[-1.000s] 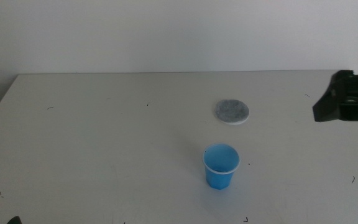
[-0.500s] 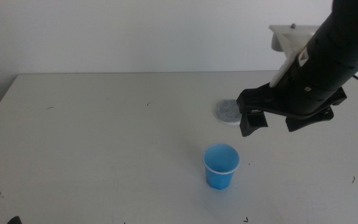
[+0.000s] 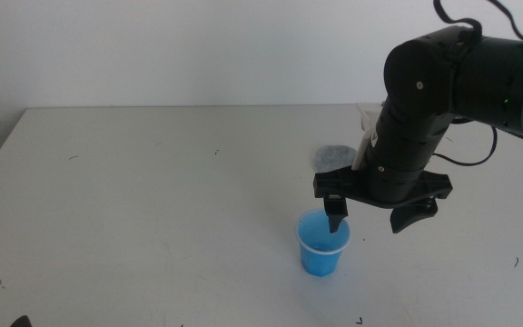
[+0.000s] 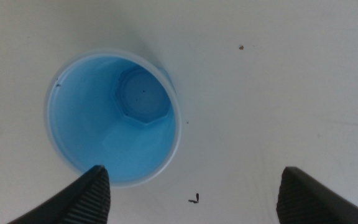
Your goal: Place an empty cup on a cup mat.
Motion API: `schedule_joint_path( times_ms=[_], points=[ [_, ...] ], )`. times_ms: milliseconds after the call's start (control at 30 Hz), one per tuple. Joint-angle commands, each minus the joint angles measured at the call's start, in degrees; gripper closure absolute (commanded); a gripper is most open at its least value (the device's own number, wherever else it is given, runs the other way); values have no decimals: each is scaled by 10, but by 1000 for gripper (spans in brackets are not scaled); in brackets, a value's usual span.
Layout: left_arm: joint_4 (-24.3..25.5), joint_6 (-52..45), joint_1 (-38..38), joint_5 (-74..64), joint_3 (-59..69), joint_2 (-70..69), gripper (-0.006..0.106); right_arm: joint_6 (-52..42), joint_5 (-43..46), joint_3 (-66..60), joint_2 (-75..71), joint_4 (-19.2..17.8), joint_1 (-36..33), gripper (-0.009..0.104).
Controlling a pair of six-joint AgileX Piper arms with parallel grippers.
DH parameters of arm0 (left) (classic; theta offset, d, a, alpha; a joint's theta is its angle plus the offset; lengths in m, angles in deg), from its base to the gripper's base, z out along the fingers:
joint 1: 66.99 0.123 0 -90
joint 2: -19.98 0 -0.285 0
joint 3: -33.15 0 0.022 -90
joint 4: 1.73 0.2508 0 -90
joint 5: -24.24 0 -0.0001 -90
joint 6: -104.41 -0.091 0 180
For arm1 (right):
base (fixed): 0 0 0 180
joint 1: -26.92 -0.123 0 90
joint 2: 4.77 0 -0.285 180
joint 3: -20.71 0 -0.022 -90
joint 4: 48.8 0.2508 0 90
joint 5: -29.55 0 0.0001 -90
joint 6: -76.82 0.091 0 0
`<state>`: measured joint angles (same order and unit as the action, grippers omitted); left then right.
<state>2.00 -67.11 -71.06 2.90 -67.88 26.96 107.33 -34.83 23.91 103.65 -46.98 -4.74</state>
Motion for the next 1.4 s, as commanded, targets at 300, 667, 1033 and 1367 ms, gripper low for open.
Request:
schedule_joint_path(
  times_ms=[300, 667, 1033, 1367],
  points=[
    [0, 6, 1, 38, -3, -2, -5, 3, 45, 18, 31, 5, -12, 37],
    [0, 6, 1, 38, -3, -2, -5, 3, 74, 17, 60, 3, -12, 73],
    [0, 6, 1, 38, -3, -2, -5, 20, 75, 19, 35, 5, -12, 96],
    [0, 6, 1, 38, -3, -2, -5, 20, 27, 135, 42, 1, 5, 96]
  ],
)
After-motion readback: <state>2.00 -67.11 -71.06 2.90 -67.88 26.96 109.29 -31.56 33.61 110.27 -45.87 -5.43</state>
